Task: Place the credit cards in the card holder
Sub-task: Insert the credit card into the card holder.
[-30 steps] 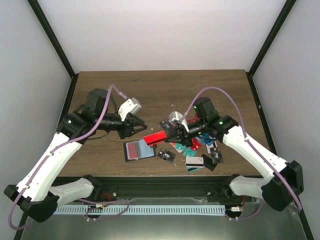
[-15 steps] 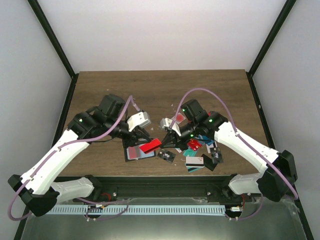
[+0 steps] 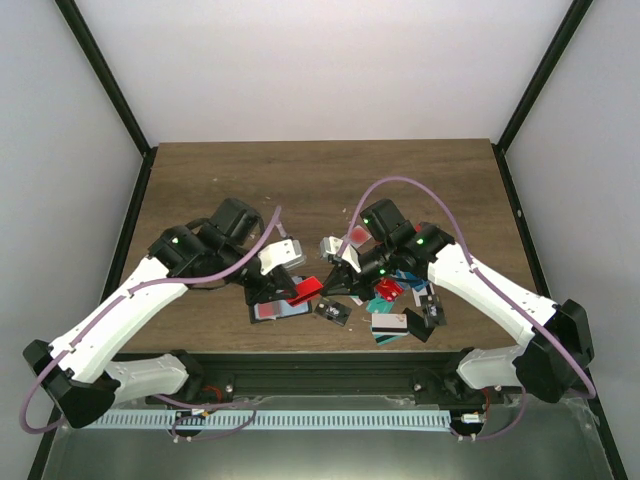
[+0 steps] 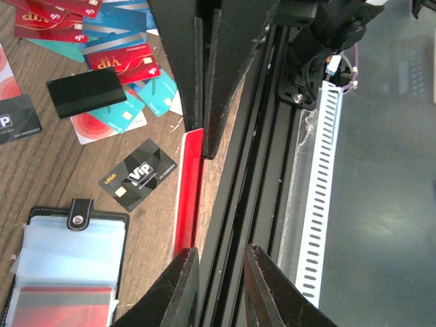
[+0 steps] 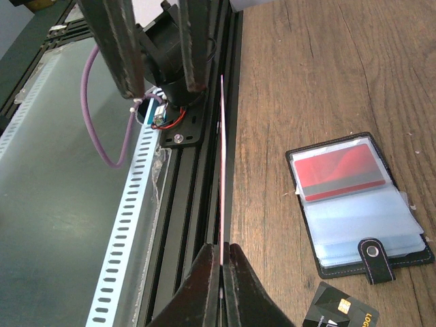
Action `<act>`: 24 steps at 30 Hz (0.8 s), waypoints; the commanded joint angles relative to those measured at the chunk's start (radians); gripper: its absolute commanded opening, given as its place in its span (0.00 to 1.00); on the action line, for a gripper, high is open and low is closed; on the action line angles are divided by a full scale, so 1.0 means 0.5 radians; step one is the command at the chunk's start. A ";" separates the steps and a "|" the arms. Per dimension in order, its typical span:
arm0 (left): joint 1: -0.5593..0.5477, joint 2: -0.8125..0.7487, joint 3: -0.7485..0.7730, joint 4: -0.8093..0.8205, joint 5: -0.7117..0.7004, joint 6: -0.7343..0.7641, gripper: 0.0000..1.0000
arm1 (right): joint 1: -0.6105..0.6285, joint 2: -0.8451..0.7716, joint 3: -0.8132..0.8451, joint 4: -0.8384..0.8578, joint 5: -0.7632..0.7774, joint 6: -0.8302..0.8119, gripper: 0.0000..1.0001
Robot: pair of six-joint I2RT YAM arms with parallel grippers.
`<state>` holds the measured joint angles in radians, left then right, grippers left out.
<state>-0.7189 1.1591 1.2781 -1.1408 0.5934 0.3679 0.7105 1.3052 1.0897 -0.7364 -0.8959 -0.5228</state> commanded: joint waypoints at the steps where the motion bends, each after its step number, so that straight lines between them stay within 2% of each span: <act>1: -0.023 0.013 -0.019 0.134 -0.118 0.004 0.22 | 0.028 -0.032 0.082 -0.018 0.006 -0.032 0.01; 5: -0.043 0.040 0.000 0.158 -0.188 0.011 0.26 | 0.032 -0.048 0.082 -0.024 -0.002 -0.058 0.01; 15: -0.061 0.044 0.012 0.133 -0.217 0.066 0.24 | 0.036 -0.044 0.094 -0.046 0.003 -0.113 0.01; 24: -0.078 0.083 -0.035 0.132 -0.131 0.054 0.22 | 0.034 -0.069 0.091 -0.013 0.029 -0.124 0.01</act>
<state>-0.7506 1.1938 1.2716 -1.0798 0.4995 0.3782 0.7177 1.2999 1.0916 -0.7494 -0.8848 -0.5652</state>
